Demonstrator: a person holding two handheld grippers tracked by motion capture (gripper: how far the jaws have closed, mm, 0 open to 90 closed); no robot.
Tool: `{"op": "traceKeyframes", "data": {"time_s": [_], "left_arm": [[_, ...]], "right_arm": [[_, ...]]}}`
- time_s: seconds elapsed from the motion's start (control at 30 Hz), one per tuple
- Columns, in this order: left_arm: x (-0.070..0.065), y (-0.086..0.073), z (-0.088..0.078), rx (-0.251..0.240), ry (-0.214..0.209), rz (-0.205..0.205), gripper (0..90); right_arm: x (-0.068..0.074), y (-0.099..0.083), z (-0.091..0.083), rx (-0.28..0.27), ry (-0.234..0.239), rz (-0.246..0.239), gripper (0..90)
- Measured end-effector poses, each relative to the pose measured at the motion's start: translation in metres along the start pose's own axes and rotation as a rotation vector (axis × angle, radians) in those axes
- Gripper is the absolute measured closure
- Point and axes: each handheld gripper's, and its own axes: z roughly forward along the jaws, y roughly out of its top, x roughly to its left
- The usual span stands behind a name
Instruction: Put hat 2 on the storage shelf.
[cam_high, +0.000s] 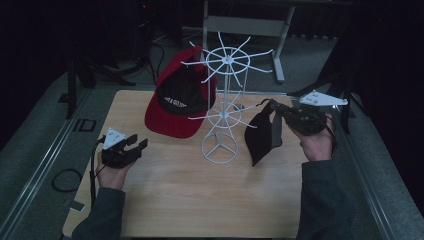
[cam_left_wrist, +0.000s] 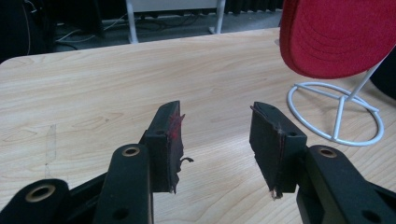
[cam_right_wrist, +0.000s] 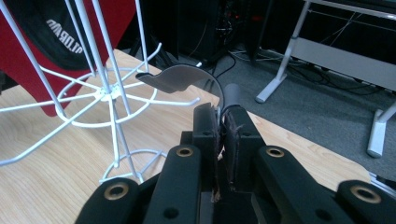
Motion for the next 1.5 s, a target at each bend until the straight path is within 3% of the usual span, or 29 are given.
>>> {"op": "traceKeyframes", "data": {"time_s": [0.47,1.5], "left_arm": [[0.000,0.000,0.000,0.000,0.000,0.001,54.2],[0.001,0.000,0.001,0.000,-0.001,-0.002,54.3]], "right_arm": [[-0.005,0.010,-0.007,-0.018,-0.013,-0.001,84.1],[0.001,0.044,-0.018,-0.074,-0.029,-0.046,84.1]]}}
